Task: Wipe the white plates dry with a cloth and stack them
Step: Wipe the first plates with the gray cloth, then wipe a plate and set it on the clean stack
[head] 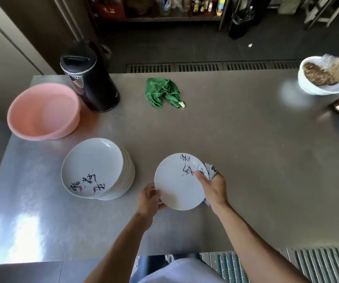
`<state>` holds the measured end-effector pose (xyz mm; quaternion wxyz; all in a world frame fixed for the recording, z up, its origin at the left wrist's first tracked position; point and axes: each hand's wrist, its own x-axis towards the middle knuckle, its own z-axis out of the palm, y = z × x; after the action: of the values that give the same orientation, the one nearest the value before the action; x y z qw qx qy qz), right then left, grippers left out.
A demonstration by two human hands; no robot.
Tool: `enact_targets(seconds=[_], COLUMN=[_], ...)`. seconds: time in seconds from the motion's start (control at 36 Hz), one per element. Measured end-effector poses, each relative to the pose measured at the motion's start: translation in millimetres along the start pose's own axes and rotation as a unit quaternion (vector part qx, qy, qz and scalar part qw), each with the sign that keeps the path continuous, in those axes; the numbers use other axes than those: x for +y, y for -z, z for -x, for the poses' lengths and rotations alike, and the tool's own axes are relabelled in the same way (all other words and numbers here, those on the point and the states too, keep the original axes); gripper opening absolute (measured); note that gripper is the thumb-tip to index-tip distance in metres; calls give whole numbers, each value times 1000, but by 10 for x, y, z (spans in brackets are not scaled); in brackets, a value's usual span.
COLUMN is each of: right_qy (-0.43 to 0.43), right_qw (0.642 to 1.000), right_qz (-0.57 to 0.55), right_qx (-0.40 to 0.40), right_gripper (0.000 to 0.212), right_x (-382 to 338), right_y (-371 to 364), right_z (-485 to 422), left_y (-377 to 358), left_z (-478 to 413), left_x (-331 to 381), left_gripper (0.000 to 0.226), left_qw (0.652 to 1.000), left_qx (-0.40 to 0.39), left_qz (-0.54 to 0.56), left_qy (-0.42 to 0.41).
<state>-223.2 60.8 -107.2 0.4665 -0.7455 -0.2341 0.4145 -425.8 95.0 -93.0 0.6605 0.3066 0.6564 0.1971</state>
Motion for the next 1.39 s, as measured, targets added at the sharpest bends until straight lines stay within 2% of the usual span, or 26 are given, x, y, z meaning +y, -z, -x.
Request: enact_targets(seconds=[0.14, 0.31, 0.42, 0.61, 0.67, 0.75, 0.86, 1.06, 1.17, 1.22, 1.31, 1.39], right_qy=[29, 86, 115, 157, 169, 180, 180, 163, 153, 138, 121, 101], right_qw=[995, 985, 971, 954, 949, 941, 943, 948, 952, 961, 973, 982], right_qz=[70, 150, 209, 253, 263, 284, 280, 272, 265, 238, 196, 161], right_qx=[60, 25, 31, -33, -42, -32, -14, -29, -29, -17, 1, -20], right_gripper=[2, 16, 22, 38, 34, 11, 10, 13, 16, 29, 39, 38], right_x=[58, 8, 22, 51, 50, 24, -19, -78, -147, -215, -350, -533], right_y=[90, 116, 118, 140, 117, 90, 91, 68, -7, -84, -230, -459], right_z=[-130, -201, -246, -258, -273, -283, -285, -272, -261, -257, -255, -225], left_y=[-46, -76, -120, -222, -241, -271, -369, -496, -484, -444, -349, -109], left_z=[-97, -241, -346, -484, -519, -574, -645, -737, -696, -621, -451, -211], left_x=[-13, 0, 17, 36, 53, 69, 131, 227, 299, 401, 668, 941], left_gripper=[39, 42, 45, 49, 49, 46, 45, 46, 31, 29, 39, 23], left_qw=[999, 996, 995, 990, 989, 988, 990, 995, 995, 993, 991, 986], left_qx=[32, 59, 72, 91, 95, 95, 82, 68, 92, 94, 68, 51], left_qz=[29, 54, 63, 92, 101, 114, 107, 63, -3, -60, -107, -101], left_qy=[19, 29, 41, 57, 57, 54, 40, 44, 47, 27, -40, -124])
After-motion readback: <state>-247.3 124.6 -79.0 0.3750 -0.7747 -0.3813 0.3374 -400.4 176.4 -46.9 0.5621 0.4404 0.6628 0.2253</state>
